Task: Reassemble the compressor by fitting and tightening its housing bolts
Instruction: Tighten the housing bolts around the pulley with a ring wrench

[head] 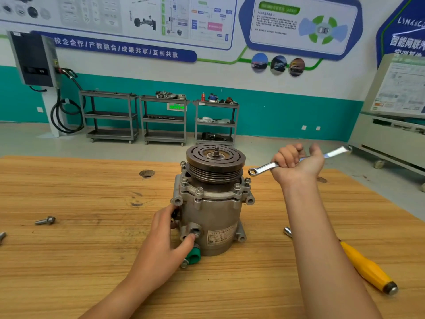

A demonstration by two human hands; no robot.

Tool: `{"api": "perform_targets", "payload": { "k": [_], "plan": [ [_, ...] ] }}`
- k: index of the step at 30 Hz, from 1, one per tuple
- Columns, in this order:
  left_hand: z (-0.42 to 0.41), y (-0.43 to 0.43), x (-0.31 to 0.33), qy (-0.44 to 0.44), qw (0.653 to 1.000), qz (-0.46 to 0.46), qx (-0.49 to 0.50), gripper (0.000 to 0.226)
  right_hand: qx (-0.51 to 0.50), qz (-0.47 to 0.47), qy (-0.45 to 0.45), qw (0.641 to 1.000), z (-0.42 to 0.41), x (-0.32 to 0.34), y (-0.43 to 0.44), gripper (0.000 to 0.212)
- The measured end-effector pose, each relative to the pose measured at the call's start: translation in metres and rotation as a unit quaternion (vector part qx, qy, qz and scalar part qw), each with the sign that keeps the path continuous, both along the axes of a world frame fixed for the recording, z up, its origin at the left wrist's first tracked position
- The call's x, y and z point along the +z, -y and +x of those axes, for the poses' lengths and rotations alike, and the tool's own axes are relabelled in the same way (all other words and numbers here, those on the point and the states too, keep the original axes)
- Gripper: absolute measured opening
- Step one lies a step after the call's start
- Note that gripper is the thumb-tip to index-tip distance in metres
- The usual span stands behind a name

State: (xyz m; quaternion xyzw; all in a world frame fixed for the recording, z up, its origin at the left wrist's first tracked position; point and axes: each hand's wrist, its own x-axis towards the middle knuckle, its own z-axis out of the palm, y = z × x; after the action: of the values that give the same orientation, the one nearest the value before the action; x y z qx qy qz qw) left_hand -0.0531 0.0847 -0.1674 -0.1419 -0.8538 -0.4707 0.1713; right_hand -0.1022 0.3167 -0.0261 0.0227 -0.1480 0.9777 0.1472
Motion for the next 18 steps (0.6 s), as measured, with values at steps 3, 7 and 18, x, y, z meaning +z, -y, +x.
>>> {"api": "perform_targets", "payload": {
  "k": [3,7,18],
  "plan": [
    [0.001,0.000,0.000,-0.004,1.000,-0.002,-0.004,0.062,0.014,-0.021,0.016,1.000,-0.005,-0.006,0.002,0.048],
    [-0.001,0.000,-0.001,-0.005,1.000,-0.001,-0.001,0.067,0.025,0.014,0.053,0.998,-0.008,-0.002,0.004,0.049],
    [-0.002,0.000,-0.004,-0.009,1.000,0.001,0.006,0.068,-0.188,0.035,0.096,0.977,0.020,-0.007,0.026,0.042]
  ]
}}
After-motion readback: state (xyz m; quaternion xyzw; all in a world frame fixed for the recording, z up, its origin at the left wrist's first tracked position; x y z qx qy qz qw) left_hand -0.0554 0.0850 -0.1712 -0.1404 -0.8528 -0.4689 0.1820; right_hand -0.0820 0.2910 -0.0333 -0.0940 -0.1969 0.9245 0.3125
